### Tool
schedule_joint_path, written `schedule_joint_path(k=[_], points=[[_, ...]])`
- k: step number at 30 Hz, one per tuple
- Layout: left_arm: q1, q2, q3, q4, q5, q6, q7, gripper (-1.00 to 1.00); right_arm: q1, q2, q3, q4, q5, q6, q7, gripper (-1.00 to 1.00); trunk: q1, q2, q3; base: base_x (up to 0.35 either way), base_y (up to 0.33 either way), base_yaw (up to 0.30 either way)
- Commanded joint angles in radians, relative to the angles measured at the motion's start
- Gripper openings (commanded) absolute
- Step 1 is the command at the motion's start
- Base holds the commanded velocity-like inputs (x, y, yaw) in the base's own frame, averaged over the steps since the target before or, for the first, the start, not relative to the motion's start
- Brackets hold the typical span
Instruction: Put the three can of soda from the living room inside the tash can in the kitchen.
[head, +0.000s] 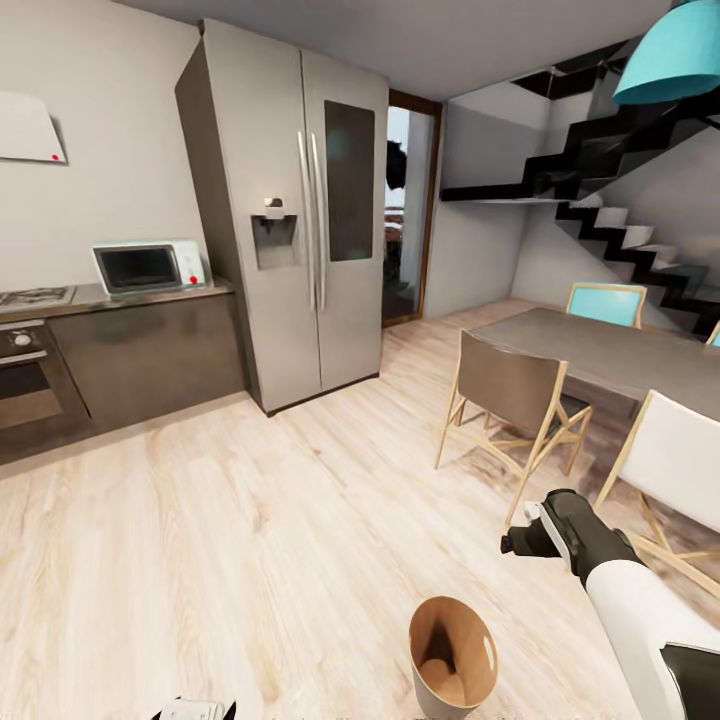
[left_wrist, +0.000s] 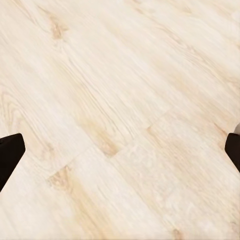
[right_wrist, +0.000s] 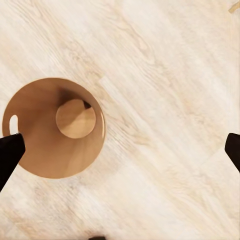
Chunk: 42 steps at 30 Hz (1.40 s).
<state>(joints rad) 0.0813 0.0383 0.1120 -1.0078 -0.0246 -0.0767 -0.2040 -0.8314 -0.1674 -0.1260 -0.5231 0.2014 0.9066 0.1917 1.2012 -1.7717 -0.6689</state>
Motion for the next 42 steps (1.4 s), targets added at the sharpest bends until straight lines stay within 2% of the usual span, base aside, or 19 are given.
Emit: schedule_joint_path(k=[1, 42], points=[[0.0, 0.0, 0.0, 0.0, 0.0, 0.0, 0.0, 1.0, 0.0, 0.0, 0.0, 0.0, 0.0, 0.0, 0.0, 1.0, 0.004, -0.007, -0.005, 0.0, 0.0, 0.0], [0.0, 0.0, 0.0, 0.0, 0.001, -0.001, 0.0, 1.0, 0.005, 0.0, 0.003, -0.004, 0.0, -0.002, 0.001, 1.0, 0.161, -0.294, -0.198, 0.0, 0.0, 0.0]])
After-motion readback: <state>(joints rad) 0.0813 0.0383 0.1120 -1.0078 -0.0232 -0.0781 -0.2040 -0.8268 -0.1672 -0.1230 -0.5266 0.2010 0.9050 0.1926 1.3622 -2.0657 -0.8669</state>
